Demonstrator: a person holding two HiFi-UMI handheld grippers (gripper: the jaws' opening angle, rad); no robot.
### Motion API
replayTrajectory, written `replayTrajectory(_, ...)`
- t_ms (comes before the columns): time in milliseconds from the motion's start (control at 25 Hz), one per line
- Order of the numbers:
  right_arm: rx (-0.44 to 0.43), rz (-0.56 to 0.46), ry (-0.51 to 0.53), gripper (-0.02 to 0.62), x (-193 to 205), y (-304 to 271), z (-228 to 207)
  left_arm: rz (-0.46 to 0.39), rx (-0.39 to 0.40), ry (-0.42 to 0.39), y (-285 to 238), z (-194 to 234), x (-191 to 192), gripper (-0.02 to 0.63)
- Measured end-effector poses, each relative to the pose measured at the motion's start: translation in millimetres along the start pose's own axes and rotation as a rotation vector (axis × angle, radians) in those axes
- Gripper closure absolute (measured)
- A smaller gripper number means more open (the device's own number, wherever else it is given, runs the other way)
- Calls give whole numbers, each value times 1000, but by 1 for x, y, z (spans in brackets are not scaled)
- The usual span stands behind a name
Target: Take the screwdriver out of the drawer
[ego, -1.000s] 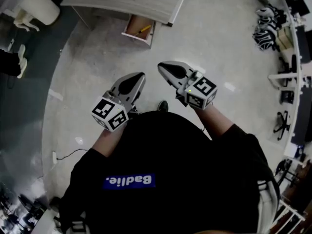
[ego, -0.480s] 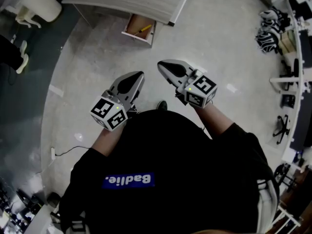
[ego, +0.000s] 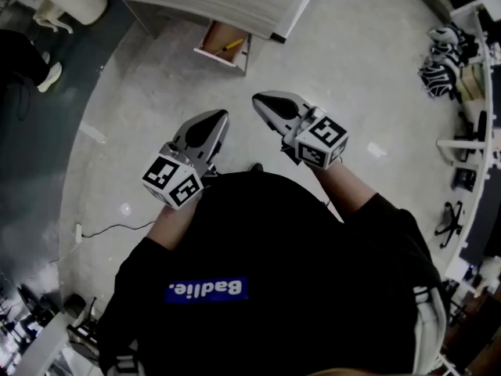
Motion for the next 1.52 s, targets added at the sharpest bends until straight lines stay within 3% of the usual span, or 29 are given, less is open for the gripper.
replayTrajectory(240,-31,-4,12,565,-4,-4,-15,-11,-27,-8,-9,9,1,604)
replayTrajectory(520,9,23,23,564,-4,-32,-35,5,-9,1,-19,45,-11,604)
replayTrajectory(1120,167,75,82,564,-46,-161,-72,87,133,18,-22,187,-78,604)
replayTrajectory(1520,247,149,172,564,-45,-227,-85,94,193,53,-11,260,-91,604)
Point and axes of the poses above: the fingertips, and each gripper's own axes: y backward along the fingers, z to its left, x out of its underside, the point moved 8 cm from there along y, backward along the fingers, and after that the axes turned 11 degrees about x, right-handed, at the moved point
